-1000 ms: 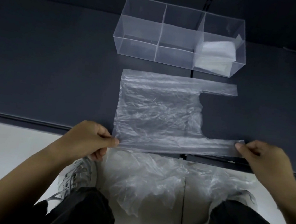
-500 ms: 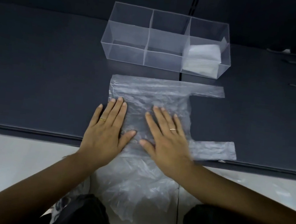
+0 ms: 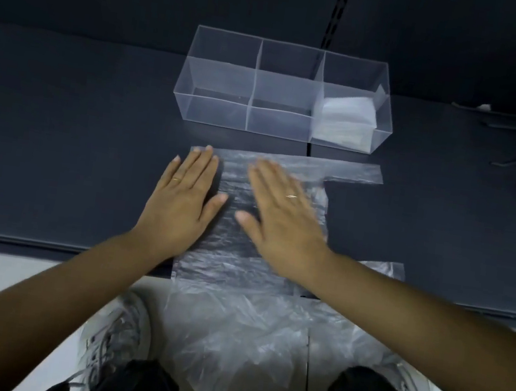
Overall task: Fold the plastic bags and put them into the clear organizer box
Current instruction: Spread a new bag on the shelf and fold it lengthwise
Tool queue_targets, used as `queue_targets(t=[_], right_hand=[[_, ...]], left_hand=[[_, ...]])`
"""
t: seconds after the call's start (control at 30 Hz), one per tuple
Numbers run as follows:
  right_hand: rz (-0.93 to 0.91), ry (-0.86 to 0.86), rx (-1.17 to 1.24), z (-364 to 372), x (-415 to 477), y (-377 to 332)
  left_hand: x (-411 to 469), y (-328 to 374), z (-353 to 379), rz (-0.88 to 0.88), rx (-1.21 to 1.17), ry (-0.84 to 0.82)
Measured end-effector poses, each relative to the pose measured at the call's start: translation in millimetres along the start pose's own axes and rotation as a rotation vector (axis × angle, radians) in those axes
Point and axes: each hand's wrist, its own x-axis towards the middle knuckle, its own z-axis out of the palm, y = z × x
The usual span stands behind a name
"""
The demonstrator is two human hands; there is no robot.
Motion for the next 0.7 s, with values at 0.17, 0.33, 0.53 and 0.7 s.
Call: queue_targets(t=[0.17,0.33,0.53,0.7], right_hand=[[0.068,-0.078,-0.033,20.2,23.0,23.4],[0.451,0.017,-0.117,8.1,-16.3,116.3],[0.560,0.183,-0.079,-16.0,-53.9,131.3],[-0.146,0.029,0.111,3.6,-94.1,29.9]], left_hand=[[18.1,-9.1,16.9,0.004,0.130,-0.094],[18.0,-17.8,17.2,-0.010,0.155,-0.104],[-20.2,-2.6,1.1,0.206,0.048,-0.026],[-88.8,1.0,10.4,0.416,0.048,-0.074]])
